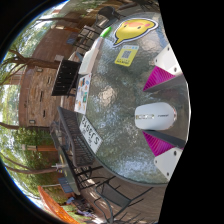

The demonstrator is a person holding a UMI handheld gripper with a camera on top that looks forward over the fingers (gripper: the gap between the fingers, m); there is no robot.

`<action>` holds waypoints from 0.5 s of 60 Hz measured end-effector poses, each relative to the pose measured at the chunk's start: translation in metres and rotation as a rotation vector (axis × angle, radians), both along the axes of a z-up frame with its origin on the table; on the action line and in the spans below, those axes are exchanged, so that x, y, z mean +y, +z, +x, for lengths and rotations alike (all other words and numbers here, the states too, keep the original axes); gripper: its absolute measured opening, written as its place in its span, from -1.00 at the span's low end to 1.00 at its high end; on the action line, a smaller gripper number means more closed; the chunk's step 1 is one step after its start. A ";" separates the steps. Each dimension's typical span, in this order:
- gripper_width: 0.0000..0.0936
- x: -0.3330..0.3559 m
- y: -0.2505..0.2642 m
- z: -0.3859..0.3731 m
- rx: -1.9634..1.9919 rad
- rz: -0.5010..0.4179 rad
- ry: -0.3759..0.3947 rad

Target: Arrange mouse

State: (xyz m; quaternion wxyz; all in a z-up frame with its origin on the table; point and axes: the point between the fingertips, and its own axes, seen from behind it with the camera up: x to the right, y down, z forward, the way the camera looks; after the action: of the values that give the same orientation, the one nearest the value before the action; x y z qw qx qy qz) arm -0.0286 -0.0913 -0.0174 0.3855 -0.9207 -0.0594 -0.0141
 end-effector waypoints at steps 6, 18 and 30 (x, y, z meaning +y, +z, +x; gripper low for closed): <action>0.17 -0.003 -0.004 -0.011 0.059 -0.013 0.010; -0.18 -0.002 -0.001 -0.014 0.038 -0.021 0.005; -0.25 0.015 0.073 -0.028 0.090 0.091 0.058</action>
State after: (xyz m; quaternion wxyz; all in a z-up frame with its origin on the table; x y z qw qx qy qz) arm -0.0570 -0.0768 0.0561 0.4293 -0.8999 -0.0680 0.0360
